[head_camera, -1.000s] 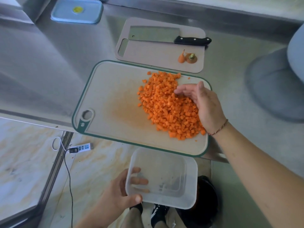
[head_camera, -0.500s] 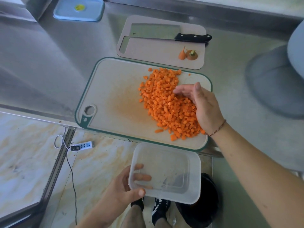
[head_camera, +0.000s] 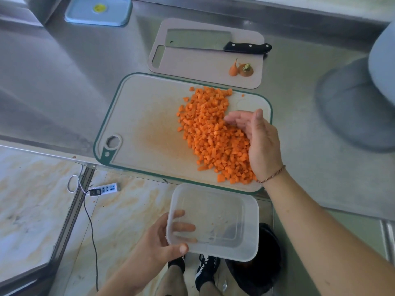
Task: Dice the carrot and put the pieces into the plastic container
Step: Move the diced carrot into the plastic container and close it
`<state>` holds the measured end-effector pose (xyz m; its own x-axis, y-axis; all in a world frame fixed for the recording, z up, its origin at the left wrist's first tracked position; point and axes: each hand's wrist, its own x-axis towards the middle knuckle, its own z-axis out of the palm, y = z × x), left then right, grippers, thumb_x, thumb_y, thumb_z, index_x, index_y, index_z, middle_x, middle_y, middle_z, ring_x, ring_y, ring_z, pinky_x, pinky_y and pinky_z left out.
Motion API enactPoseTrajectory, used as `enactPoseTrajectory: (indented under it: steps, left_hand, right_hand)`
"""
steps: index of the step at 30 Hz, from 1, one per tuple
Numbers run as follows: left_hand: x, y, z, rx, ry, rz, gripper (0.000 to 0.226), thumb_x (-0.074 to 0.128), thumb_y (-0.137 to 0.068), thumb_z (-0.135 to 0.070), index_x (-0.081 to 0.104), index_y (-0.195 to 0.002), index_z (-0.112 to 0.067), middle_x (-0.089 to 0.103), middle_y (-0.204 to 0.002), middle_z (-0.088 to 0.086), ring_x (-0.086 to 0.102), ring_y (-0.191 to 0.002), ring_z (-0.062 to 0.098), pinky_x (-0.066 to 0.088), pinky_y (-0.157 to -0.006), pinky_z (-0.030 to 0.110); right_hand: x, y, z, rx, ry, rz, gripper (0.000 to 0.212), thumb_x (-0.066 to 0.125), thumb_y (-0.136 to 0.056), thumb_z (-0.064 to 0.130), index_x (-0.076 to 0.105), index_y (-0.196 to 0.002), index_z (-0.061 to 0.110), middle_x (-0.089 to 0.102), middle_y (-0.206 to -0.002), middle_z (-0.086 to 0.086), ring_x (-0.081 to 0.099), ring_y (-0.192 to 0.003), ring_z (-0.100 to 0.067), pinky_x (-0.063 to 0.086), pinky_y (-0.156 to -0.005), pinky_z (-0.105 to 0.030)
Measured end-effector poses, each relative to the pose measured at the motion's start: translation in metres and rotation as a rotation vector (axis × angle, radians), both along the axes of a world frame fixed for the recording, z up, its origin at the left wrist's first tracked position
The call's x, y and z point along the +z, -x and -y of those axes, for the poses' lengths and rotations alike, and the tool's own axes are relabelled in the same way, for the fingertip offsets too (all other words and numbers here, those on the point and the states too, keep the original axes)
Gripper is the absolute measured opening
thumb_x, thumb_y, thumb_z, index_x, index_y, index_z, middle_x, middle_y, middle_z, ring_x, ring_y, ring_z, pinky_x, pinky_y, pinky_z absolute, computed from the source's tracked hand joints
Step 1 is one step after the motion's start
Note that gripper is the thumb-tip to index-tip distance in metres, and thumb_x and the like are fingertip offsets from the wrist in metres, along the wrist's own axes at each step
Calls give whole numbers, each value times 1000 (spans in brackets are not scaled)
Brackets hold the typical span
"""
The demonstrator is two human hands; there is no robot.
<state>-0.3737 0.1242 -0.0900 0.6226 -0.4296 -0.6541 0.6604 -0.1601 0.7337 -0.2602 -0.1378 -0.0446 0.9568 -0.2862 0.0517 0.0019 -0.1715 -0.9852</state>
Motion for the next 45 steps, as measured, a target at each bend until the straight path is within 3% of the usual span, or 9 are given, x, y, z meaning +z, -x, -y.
enactPoseTrajectory:
  steps: [12,31,39,45]
  left_hand:
    - [1,0,1,7,12,-3,121,97,-35,-63,50,-135,-15,72,-116,8,71,-107,29,58,-85,35]
    - [4,3,0,8,16,-2,118,96,-39,-63,49,-136,-16,71,-119,8,71,-107,29,58,-84,31]
    - [2,5,-1,15,32,-30,118,97,-40,-61,48,-138,-16,70,-123,11,70,-110,33,58,-91,40]
    - [1,4,-2,28,35,-29,115,98,-42,-59,49,-137,-16,69,-123,12,69,-110,34,57,-90,38]
  right_hand:
    - [-1,24,-6,-9,-192,-23,73,26,-86,75,67,-109,19,71,-109,-9,63,-113,-22,42,-106,-48]
    - [0,47,-26,-81,-161,-43,62,28,-87,75,70,-99,32,72,-100,-8,64,-107,-25,43,-101,-54]
    - [3,67,-39,-97,-187,-34,60,33,-89,73,70,-99,27,71,-97,-10,64,-104,-27,45,-98,-54]
    - [4,87,-42,-45,-193,7,55,33,-94,65,70,-101,24,70,-96,-13,64,-102,-33,46,-94,-56]
